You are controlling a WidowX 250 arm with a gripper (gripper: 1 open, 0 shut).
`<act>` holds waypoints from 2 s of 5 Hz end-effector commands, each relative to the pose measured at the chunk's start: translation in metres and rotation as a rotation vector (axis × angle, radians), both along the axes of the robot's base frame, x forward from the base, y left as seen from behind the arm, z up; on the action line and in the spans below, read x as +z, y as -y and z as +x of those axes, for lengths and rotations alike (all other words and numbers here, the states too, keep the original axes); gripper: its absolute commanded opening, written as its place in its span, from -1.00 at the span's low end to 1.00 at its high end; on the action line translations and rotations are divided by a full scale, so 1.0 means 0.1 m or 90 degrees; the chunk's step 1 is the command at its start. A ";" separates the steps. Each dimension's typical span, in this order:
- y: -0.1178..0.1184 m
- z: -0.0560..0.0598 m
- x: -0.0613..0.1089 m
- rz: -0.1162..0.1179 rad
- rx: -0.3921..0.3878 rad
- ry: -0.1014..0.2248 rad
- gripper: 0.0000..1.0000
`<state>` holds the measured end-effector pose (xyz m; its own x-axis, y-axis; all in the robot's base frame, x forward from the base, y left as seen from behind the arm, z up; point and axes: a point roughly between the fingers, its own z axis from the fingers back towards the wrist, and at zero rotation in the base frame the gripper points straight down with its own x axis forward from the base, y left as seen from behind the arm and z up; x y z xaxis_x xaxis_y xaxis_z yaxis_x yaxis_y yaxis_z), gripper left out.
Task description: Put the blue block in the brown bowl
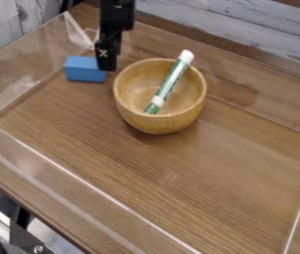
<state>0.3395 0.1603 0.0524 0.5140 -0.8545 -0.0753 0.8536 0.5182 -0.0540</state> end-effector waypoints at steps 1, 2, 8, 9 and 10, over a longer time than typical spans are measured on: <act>-0.10 0.02 0.12 0.012 0.009 0.036 1.00; -0.14 0.00 0.10 0.011 0.010 0.037 1.00; -0.31 -0.11 -0.02 -0.032 0.039 0.027 1.00; -0.32 -0.13 -0.04 -0.034 0.043 0.023 1.00; -0.33 -0.14 -0.05 -0.037 0.049 0.021 1.00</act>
<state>0.3181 0.1841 0.0289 0.5685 -0.8225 -0.0172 0.8157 0.5662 -0.1183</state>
